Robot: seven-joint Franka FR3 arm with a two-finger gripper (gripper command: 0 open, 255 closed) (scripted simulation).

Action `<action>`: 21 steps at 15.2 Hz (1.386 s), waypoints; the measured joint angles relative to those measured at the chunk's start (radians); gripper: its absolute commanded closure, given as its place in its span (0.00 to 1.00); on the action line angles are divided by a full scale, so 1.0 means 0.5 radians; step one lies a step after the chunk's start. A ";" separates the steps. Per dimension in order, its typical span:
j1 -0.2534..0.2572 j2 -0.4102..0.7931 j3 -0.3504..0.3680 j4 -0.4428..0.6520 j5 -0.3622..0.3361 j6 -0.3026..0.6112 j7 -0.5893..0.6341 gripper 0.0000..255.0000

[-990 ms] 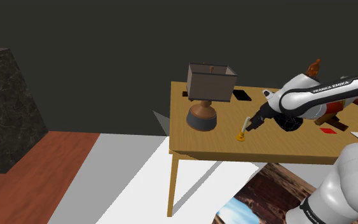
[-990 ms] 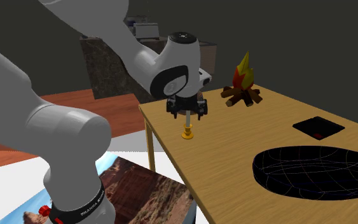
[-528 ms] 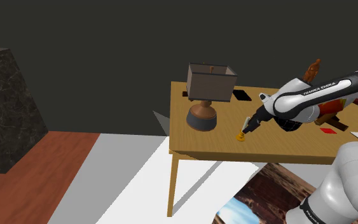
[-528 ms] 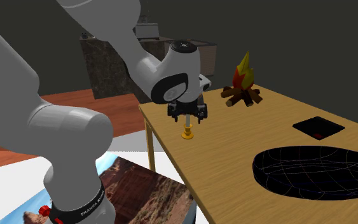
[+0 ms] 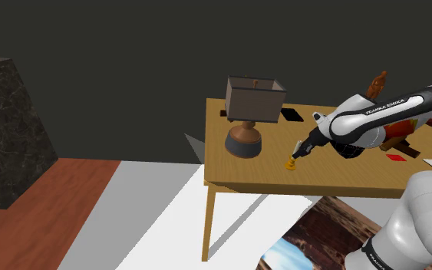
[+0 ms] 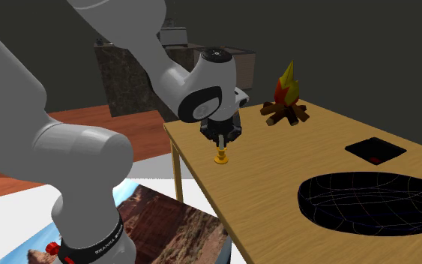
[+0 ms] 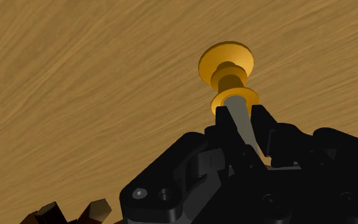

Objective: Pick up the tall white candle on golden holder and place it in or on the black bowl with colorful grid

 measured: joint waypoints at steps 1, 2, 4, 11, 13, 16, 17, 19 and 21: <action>0.000 0.000 0.000 0.000 0.000 0.000 0.000 1.00; 0.000 0.000 0.000 0.000 0.000 0.000 0.000 1.00; 0.000 0.000 0.000 0.000 0.000 0.000 0.000 1.00; -0.124 -0.107 0.128 0.036 -0.067 -0.155 0.080 1.00; -0.170 -0.159 0.182 0.052 -0.092 -0.226 0.116 1.00; -0.220 -0.226 0.246 0.083 -0.119 -0.328 0.160 1.00; -0.233 -0.246 0.263 0.098 -0.125 -0.364 0.171 1.00; -0.261 -0.294 0.306 0.117 -0.139 -0.432 0.202 1.00; -0.286 -0.341 0.343 0.143 -0.150 -0.507 0.227 1.00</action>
